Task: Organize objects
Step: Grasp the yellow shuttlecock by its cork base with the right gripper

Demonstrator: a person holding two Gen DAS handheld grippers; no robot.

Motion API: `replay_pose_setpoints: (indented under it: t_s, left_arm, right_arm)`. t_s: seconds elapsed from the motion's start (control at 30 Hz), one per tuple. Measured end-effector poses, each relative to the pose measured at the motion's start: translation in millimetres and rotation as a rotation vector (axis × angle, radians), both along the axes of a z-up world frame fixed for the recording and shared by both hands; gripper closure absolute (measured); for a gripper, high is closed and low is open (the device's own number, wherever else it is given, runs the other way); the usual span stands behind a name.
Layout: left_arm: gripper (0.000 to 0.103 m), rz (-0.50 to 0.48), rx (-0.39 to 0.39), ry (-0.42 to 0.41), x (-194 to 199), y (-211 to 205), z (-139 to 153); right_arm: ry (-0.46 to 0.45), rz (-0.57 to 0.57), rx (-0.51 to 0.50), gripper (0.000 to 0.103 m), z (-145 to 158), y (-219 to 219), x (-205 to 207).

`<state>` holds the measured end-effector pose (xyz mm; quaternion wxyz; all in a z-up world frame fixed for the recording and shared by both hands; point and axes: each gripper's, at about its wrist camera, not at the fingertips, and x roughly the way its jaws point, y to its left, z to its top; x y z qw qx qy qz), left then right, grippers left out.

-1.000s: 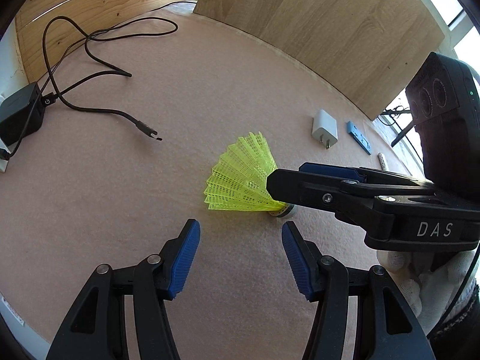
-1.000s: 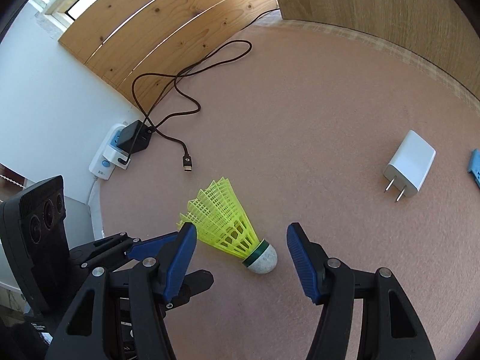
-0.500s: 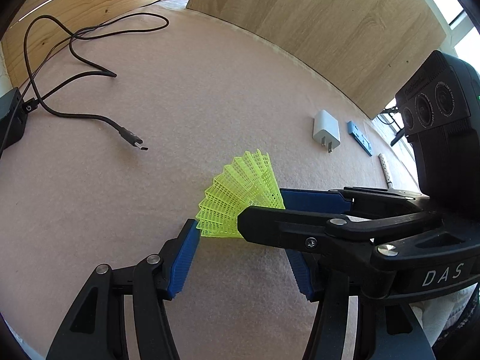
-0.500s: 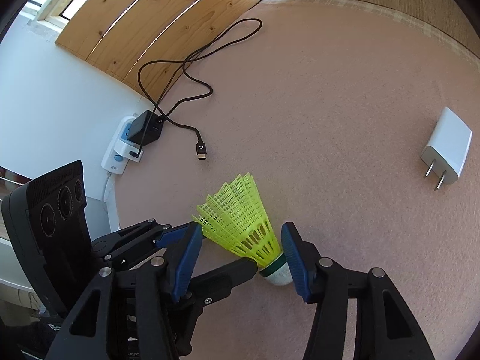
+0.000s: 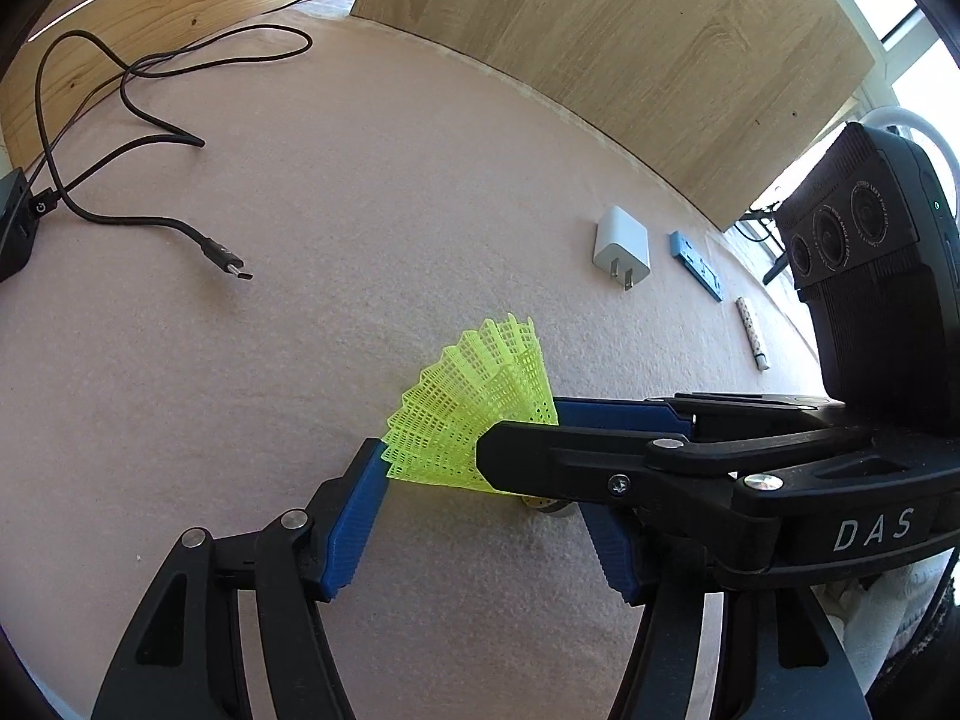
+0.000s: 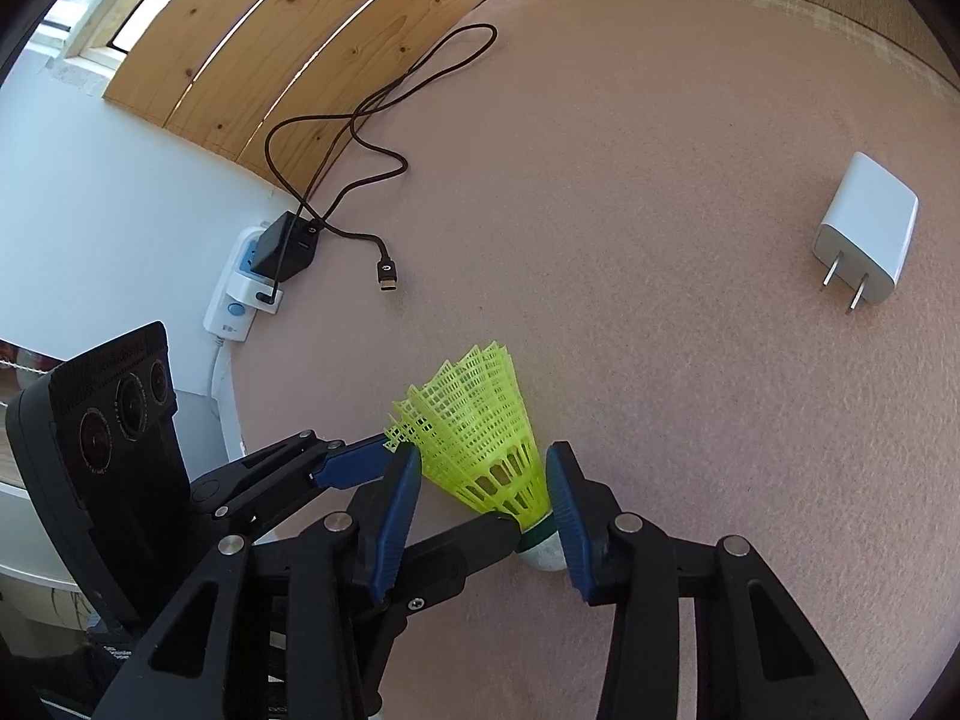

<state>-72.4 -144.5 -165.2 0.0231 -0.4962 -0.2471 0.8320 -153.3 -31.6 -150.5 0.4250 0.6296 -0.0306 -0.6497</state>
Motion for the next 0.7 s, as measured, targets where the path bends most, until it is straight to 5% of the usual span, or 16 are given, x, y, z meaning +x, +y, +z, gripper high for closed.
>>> replay_pose_setpoints:
  t_s: [0.33, 0.7]
  left_arm:
    - [0.040, -0.086, -0.021, 0.030, -4.5, 38.7, 9.8]
    - [0.038, -0.070, -0.002, -0.009, 24.5, 56.8, -3.3]
  right_arm:
    - [-0.006, -0.094, -0.017, 0.073, 9.9, 37.3, 9.1]
    - [-0.021, -0.098, 0.005, 0.074, 1.2, 67.1, 20.3]
